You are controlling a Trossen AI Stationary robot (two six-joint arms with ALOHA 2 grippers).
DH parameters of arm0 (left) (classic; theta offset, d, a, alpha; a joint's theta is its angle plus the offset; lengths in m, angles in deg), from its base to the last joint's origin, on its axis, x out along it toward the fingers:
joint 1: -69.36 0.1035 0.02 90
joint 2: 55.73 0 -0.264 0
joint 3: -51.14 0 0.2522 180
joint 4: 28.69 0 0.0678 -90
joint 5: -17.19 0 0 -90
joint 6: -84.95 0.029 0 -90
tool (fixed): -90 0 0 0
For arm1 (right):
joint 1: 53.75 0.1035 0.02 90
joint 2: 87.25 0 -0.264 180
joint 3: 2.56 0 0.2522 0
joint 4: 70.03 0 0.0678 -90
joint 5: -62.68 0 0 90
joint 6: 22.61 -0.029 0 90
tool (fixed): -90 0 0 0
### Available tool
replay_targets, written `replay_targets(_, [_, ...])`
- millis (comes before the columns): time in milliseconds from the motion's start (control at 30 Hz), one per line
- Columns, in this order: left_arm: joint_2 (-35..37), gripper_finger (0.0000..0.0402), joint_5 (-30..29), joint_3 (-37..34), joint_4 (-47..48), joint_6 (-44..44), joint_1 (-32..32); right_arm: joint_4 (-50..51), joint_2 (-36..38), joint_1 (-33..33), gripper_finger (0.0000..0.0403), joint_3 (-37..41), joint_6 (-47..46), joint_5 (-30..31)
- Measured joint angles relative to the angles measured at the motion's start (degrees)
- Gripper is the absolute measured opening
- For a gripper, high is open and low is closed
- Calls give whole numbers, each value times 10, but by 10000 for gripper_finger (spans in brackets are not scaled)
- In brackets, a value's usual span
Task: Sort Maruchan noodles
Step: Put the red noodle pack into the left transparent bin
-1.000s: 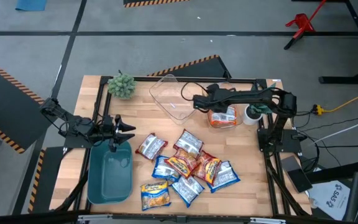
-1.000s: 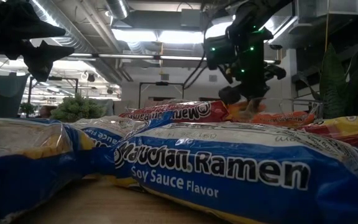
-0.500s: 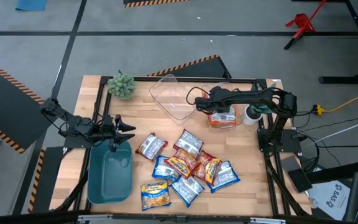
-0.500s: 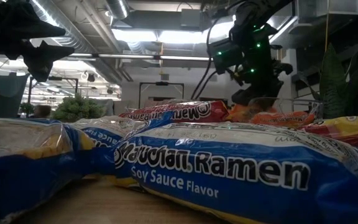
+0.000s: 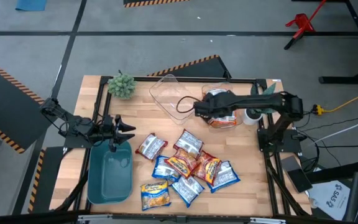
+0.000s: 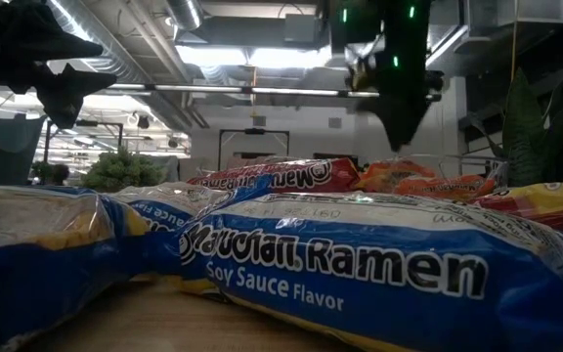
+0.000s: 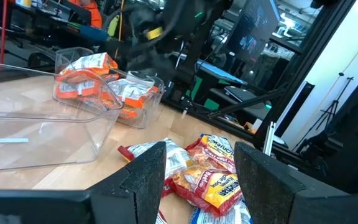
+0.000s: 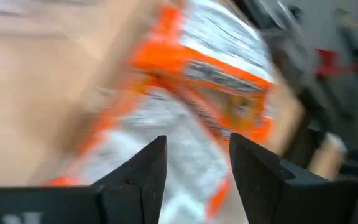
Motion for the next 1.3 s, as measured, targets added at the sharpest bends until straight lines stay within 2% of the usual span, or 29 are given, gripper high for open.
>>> replay_targets(133, [0, 185, 1, 0, 0, 0, 0, -80, 25, 77, 162, -7, 26, -78])
replay_targets(233, [0, 185, 1, 0, 0, -3, 0, -125, 32, 148, 162, -5, -12, -58])
replay_targets(367, [0, 185, 2, 0, 0, -3, 0, -158, 32, 227, 166, 31, -120, -9])
replay_targets(533, [0, 185, 2, 0, 0, -3, 0, -251, 32, 276, 215, 127, -259, -2])
replay_targets(733, [0, 185, 2, 0, 0, -3, 0, -503, 32, 265, 300, 271, -328, -2])
replay_targets(867, [0, 185, 2, 0, 0, -3, 0, -642, 32, 235, 335, 347, -338, -14])
replay_targets(967, [0, 185, 2, 0, 0, -3, 0, -715, 32, 218, 345, 382, -338, -16])
replay_targets(1067, [0, 185, 2, 0, 0, -3, 0, -729, 32, 213, 346, 395, -337, -21])
replay_targets(1300, [0, 185, -1, 0, 0, 2, 0, -810, -7, 209, 347, 396, -306, -79])
